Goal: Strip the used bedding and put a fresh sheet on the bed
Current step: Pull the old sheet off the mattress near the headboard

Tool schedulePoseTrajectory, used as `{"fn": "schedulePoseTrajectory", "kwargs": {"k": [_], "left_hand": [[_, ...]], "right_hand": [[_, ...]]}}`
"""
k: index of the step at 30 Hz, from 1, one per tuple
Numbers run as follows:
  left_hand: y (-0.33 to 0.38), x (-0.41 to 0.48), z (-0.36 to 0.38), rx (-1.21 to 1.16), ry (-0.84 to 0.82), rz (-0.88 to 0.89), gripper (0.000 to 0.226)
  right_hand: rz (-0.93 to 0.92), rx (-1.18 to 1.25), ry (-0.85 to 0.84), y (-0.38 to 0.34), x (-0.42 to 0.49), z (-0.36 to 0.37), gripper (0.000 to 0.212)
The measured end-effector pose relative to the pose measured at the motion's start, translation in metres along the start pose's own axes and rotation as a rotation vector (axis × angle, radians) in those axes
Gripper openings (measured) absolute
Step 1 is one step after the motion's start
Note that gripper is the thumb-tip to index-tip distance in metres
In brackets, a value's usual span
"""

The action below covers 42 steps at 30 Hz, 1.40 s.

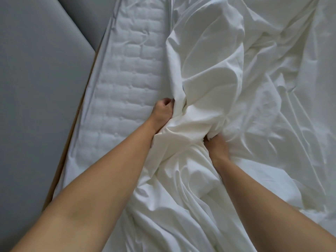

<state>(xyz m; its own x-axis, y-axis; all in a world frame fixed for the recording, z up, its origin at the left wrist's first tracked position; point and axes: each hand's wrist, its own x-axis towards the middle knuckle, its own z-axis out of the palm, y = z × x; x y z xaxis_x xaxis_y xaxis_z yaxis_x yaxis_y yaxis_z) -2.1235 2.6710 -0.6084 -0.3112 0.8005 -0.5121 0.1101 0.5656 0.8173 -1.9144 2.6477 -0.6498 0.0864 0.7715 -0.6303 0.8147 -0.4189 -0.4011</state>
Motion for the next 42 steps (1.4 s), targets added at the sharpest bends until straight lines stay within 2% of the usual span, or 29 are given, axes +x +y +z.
{"fn": "schedulePoseTrajectory", "kwargs": {"k": [3,5,6,9,12,15,17,19,20,21,22,23,24,25,26,27,28,29,30,31,33,35,38,40,42], "left_hand": [[-0.003,-0.001,-0.01,-0.021,0.049,0.039,0.029],[-0.002,-0.004,-0.012,-0.103,0.099,0.013,0.039],[0.0,-0.006,-0.011,-0.104,0.073,-0.003,0.041],[-0.008,-0.004,-0.001,0.155,0.021,-0.015,0.034],[-0.014,0.0,-0.034,0.341,0.26,-0.075,0.051],[-0.019,0.004,-0.111,0.523,0.57,-0.167,0.058],[-0.014,0.001,-0.152,0.713,0.757,-0.119,0.053],[-0.01,-0.008,-0.161,0.827,0.902,0.049,0.041],[-0.007,-0.012,-0.153,0.855,0.857,0.175,0.037],[-0.004,-0.018,-0.138,0.856,0.673,0.281,0.037],[-0.004,-0.023,-0.119,0.828,0.375,0.328,0.041],[-0.004,-0.028,-0.099,0.754,0.047,0.253,0.048],[-0.002,-0.033,-0.084,0.61,-0.188,0.112,0.056],[-0.003,-0.032,-0.075,0.398,-0.271,-0.027,0.059],[-0.008,-0.024,-0.072,0.193,-0.219,-0.113,0.054],[-0.014,-0.015,-0.072,0.123,-0.026,-0.134,0.042],[-0.02,-0.006,-0.078,0.231,0.215,-0.131,0.031],[-0.026,0.001,-0.085,0.426,0.395,-0.169,0.04],[-0.033,0.005,-0.092,0.584,0.475,-0.252,0.061],[-0.039,0.007,-0.095,0.645,0.48,-0.345,0.08],[-0.046,0.01,-0.096,0.566,0.404,-0.454,0.1],[-0.05,0.007,-0.089,0.459,0.341,-0.404,0.093],[-0.045,-0.003,-0.07,0.636,0.317,-0.179,0.067],[-0.035,-0.008,-0.057,0.514,0.132,-0.106,0.068],[-0.026,-0.012,-0.045,0.382,-0.074,-0.145,0.082]], "right_hand": [[-0.002,-0.022,0.025,-0.001,-0.003,0.001,0.014],[0.028,-0.012,0.064,-0.002,-0.006,0.004,0.011],[0.041,0.0,0.078,-0.003,-0.007,0.005,0.009],[0.049,0.025,0.084,-0.004,-0.008,0.007,0.008],[0.057,0.019,0.054,-0.002,-0.006,0.0,0.013],[0.046,0.027,0.043,0.004,-0.001,-0.005,0.012],[0.038,0.033,0.032,0.006,0.002,-0.006,0.009],[0.041,0.04,0.023,0.007,0.003,-0.005,0.01],[0.044,0.043,0.025,0.008,0.004,-0.004,0.01],[0.048,0.045,0.03,0.008,0.005,-0.003,0.011],[0.054,0.046,0.034,0.009,0.006,-0.002,0.012],[0.059,0.045,0.033,0.01,0.007,-0.002,0.012],[0.059,0.045,0.028,0.01,0.008,-0.002,0.013],[0.056,0.043,0.017,0.011,0.009,-0.002,0.013],[0.046,0.035,0.002,0.012,0.011,-0.002,0.013],[0.032,0.027,-0.014,0.012,0.012,-0.002,0.013],[0.02,0.026,-0.026,0.012,0.013,-0.002,0.014],[0.013,0.032,-0.035,0.012,0.014,-0.002,0.015],[0.011,0.037,-0.041,0.012,0.015,-0.001,0.015],[0.011,0.04,-0.044,0.011,0.016,-0.001,0.014],[0.015,0.049,-0.047,0.011,0.017,0.0,0.012],[0.021,0.073,-0.047,0.011,0.016,0.001,0.011],[0.006,0.087,-0.04,0.012,0.015,0.001,0.014],[0.002,0.086,-0.037,0.012,0.015,0.001,0.016],[0.005,0.081,-0.038,0.013,0.015,0.001,0.016]]}}
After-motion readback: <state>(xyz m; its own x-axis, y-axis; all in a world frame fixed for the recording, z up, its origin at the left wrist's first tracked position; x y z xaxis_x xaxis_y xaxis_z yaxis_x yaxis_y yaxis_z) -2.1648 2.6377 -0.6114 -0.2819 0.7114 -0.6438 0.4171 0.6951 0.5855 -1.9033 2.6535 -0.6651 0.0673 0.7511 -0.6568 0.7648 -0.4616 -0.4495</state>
